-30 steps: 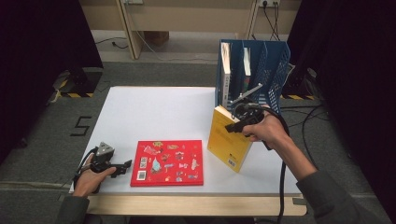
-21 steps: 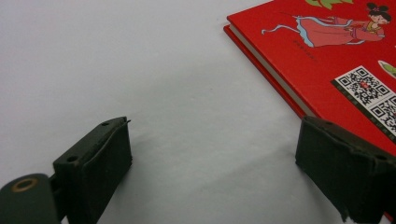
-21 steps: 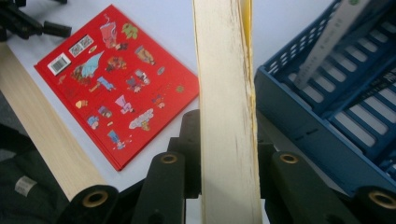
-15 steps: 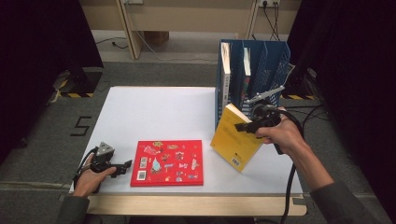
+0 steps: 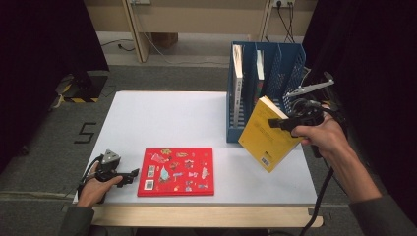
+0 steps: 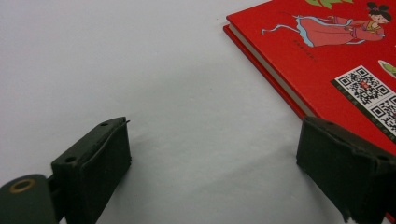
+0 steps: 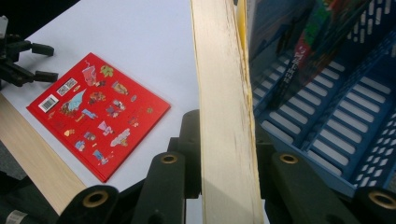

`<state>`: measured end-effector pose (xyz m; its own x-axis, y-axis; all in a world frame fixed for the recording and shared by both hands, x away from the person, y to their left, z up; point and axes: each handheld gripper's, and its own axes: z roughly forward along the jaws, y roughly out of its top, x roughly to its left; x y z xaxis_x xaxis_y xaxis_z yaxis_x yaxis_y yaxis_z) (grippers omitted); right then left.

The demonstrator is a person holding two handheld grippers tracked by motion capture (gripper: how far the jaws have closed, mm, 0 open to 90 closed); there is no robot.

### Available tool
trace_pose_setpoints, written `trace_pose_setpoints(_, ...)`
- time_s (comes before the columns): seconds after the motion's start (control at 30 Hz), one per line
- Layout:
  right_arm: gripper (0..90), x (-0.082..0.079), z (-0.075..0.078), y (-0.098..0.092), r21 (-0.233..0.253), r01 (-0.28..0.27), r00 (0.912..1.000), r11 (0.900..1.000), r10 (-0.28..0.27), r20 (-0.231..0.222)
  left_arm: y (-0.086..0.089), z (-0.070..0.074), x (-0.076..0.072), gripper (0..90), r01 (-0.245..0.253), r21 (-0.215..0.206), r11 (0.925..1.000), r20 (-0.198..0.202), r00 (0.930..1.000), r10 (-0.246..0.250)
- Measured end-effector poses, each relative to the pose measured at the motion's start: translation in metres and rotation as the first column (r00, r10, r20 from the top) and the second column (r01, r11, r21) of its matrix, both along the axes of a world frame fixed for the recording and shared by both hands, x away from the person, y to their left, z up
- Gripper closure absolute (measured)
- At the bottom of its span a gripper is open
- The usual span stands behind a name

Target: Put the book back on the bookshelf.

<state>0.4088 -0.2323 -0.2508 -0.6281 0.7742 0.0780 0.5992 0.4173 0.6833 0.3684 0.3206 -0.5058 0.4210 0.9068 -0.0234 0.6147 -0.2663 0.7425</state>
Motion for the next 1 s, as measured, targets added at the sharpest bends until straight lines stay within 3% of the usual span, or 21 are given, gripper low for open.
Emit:
trace_pose_setpoints(0.17, 75.0, 0.0, 0.016, -0.012, 0.016, 0.036, 0.9989, 0.999, -0.036, 0.029, 0.0, 0.0, 0.0, 8.6, 0.0, 0.0, 1.0, -0.001, 1.0, 0.0)
trace_pose_setpoints(0.33, 75.0, 0.003, 0.036, -0.023, -0.006, 0.08, 0.9958, 0.997, -0.079, 0.045, 0.0, 0.0, 0.0, 8.4, 0.0, -0.001, 1.0, 0.0, 1.0, 0.0)
trace_pose_setpoints(0.53, 74.8, 0.014, 0.057, -0.028, -0.06, 0.14, 0.989, 0.988, -0.136, 0.058, 0.0, 0.0, 0.0, 8.2, 0.001, -0.001, 1.0, -0.002, 1.0, -0.001)
trace_pose_setpoints(0.67, 74.8, 0.027, 0.07, -0.032, -0.054, 0.189, 0.9796, 0.98, -0.185, 0.08, 0.0, 0.0, 0.0, 8.0, 0.002, -0.002, 1.0, -0.002, 1.0, -0.002)
trace_pose_setpoints(0.93, 74.8, 0.062, 0.07, -0.031, -0.06, 0.265, 0.9595, 0.962, -0.257, 0.116, 0.0, 0.0, 0.0, 7.8, 0.003, -0.001, 1.0, -0.002, 1.0, -0.003)
trace_pose_setpoints(1.0, 74.8, 0.071, 0.067, -0.032, -0.037, 0.283, 0.9539, 0.958, -0.277, 0.115, 0.0, 0.0, 0.0, 7.8, 0.003, -0.002, 1.0, -0.002, 1.0, -0.003)
